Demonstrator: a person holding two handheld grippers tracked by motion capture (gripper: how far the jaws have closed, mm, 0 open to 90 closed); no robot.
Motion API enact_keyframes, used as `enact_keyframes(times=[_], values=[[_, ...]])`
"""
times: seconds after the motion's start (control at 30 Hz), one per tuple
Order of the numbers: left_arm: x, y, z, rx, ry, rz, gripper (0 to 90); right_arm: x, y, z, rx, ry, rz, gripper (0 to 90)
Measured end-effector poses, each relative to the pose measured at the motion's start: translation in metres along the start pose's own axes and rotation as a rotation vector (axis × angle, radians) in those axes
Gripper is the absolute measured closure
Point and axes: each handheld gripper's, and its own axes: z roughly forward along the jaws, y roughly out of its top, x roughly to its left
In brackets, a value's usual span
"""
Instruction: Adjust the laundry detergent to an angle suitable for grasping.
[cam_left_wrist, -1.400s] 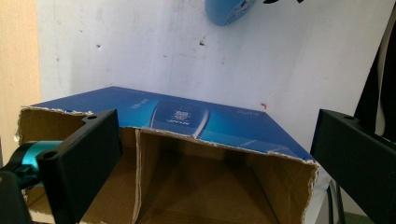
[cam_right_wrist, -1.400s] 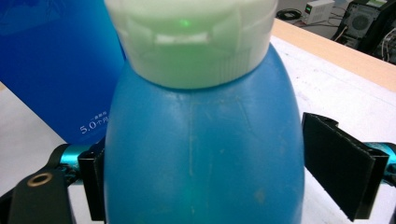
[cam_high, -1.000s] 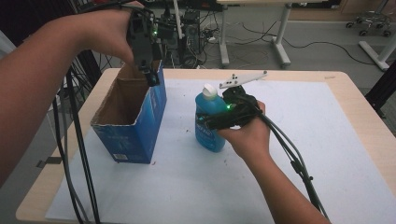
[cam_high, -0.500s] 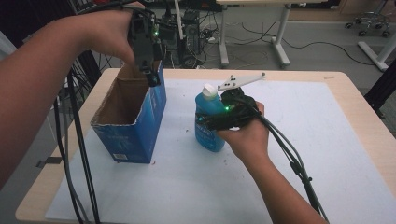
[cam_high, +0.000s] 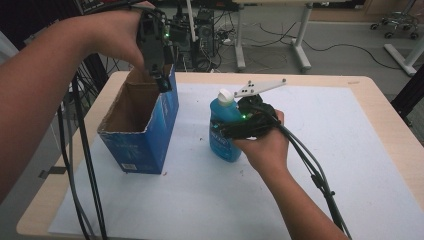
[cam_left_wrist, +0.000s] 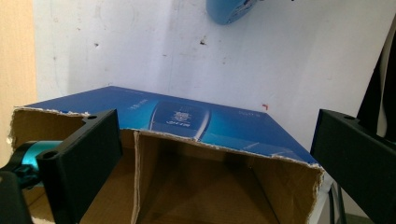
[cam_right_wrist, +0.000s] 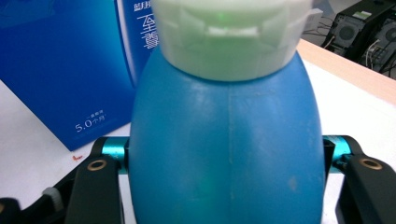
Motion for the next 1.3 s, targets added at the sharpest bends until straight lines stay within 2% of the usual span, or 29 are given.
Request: enact_keyframes(times=[0.4,0.67,0.93,1.07,1.1,1.13,1.17,1.2,1.23,1.27,1.3], values=[[-0.001,0.000,0.001,0.007,0.004,-0.003,2.1,0.005,0.001,-0.002,-0.006,-0.028,-0.027,41.7],[-0.001,-0.001,0.002,0.006,0.004,-0.005,2.0,0.004,0.001,-0.003,0.004,-0.017,-0.040,42.5],[-0.001,0.002,0.003,0.005,0.001,-0.003,2.1,0.000,0.012,-0.025,-0.028,0.023,-0.055,42.8],[-0.002,0.004,0.002,0.005,0.003,-0.001,2.1,-0.002,0.015,-0.035,-0.005,0.062,-0.080,43.1],[-0.003,0.005,0.002,0.006,0.003,0.001,2.1,-0.003,0.016,-0.038,0.007,0.085,-0.093,43.2],[-0.003,0.005,0.002,0.006,0.003,0.001,2.1,-0.003,0.016,-0.038,0.007,0.085,-0.093,43.2],[-0.004,0.006,0.002,0.005,0.004,0.004,2.1,-0.003,0.015,-0.041,0.021,0.110,-0.113,43.2],[-0.004,0.006,0.002,0.005,0.004,0.004,2.1,-0.003,0.015,-0.041,0.021,0.110,-0.113,43.2],[-0.004,0.007,0.002,0.006,0.004,0.005,2.1,-0.004,0.014,-0.043,0.030,0.135,-0.135,43.2],[-0.004,0.007,0.002,0.006,0.004,0.006,2.1,-0.004,0.014,-0.043,0.030,0.135,-0.135,43.2],[-0.005,0.008,0.002,0.007,0.004,0.009,2.1,-0.005,0.014,-0.045,0.039,0.160,-0.148,43.2]])
